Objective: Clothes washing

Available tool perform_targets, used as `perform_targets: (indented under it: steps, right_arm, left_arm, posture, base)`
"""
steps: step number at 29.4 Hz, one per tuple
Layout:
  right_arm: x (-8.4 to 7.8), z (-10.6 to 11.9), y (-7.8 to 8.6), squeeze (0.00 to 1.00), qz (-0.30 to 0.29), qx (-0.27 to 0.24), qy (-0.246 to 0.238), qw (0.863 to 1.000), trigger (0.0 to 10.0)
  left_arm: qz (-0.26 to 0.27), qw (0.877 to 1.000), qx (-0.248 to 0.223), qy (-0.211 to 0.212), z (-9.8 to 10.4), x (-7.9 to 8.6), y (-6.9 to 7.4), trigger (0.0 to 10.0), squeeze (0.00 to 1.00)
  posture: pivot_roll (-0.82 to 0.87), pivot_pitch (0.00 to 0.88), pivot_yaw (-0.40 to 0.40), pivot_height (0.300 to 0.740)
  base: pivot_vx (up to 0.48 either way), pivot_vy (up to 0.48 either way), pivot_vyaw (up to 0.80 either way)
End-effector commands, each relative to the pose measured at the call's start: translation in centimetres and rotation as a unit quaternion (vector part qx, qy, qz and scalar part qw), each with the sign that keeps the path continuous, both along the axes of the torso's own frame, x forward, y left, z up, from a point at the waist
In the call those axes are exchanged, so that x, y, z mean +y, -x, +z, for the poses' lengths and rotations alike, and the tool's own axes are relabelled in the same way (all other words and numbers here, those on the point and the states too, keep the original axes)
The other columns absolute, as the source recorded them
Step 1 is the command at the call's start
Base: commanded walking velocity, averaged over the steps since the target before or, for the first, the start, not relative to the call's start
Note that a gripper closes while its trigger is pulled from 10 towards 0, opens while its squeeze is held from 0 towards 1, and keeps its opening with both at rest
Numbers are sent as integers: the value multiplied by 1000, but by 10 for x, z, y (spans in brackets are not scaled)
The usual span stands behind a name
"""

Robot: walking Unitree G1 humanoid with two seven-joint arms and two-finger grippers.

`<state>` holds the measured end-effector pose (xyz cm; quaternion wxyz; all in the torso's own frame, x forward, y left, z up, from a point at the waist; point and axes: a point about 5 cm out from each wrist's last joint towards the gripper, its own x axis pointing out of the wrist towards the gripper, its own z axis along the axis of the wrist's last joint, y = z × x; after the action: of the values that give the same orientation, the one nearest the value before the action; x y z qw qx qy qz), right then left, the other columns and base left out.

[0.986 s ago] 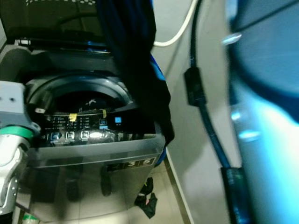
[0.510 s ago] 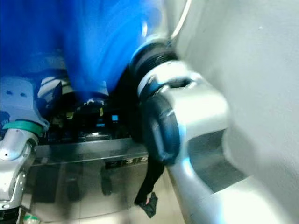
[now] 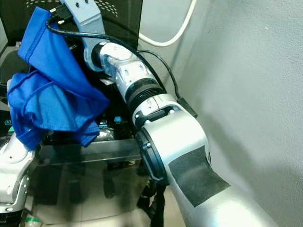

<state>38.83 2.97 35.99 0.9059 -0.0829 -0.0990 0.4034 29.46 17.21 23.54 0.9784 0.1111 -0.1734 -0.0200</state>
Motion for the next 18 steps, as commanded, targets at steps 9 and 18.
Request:
perform_targets:
  steps: [9, 18]
  right_arm:
    - [-111, 1, -36, 0, -260, 18, -137, 956, 10000]
    - [-149, 29, -33, 0, -269, -21, -239, 933, 10000]
  left_arm:
    - [140, 984, 102, -32, -27, 51, 9, 10000, 0]
    - [323, 944, 29, 61, -5, 102, 28, 10000, 0]
  posture:
    - [177, 0, -68, 740]
    - [169, 8, -34, 740]
  base:
    - [0, 0, 0]
    - [0, 0, 0]
